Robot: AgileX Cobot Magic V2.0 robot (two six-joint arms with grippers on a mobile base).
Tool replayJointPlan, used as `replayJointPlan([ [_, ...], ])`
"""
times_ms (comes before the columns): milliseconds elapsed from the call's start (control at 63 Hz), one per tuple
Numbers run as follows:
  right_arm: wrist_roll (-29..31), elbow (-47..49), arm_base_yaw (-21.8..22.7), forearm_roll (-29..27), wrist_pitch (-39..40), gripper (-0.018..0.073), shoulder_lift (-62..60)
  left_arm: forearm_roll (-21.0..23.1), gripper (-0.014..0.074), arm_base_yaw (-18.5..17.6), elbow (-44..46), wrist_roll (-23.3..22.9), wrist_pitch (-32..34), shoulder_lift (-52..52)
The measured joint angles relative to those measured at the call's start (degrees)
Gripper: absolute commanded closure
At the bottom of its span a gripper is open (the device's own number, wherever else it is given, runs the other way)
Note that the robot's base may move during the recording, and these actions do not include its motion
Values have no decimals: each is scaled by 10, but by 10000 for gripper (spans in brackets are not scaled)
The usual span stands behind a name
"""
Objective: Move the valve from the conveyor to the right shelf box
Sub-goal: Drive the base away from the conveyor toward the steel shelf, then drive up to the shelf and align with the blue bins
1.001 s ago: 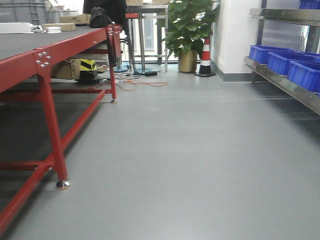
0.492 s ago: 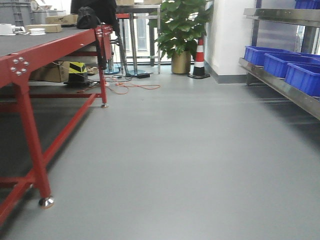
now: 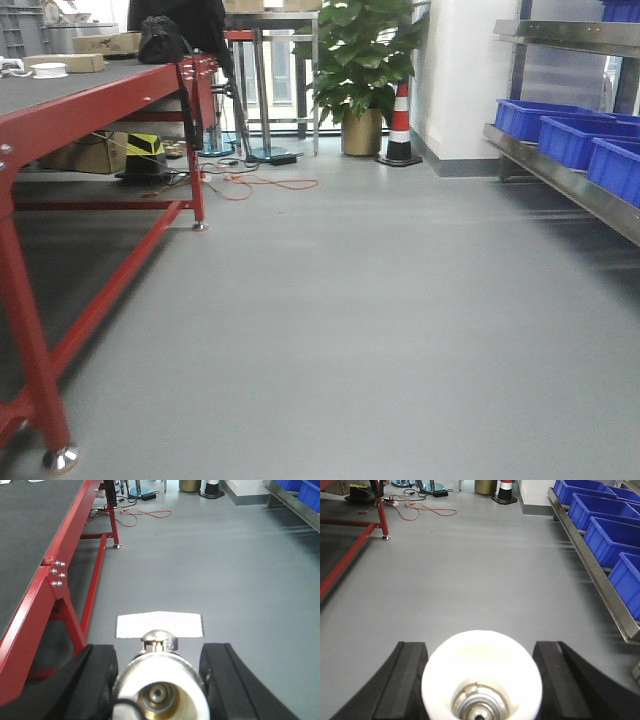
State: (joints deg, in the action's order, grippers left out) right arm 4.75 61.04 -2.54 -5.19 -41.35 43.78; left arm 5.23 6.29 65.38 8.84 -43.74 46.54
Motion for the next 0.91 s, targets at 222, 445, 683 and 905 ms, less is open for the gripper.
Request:
replayJointPlan([
  [222, 0, 0, 0, 0, 0, 715, 0, 0, 708, 0, 0, 0, 0, 0],
  [445, 0, 0, 0, 0, 1, 715, 0, 0, 708, 0, 0, 0, 0, 0],
  [683, 0, 0, 0, 0, 1, 715, 0, 0, 708, 0, 0, 0, 0, 0],
  [905, 0, 0, 0, 0, 1, 715, 0, 0, 708, 0, 0, 0, 0, 0],
])
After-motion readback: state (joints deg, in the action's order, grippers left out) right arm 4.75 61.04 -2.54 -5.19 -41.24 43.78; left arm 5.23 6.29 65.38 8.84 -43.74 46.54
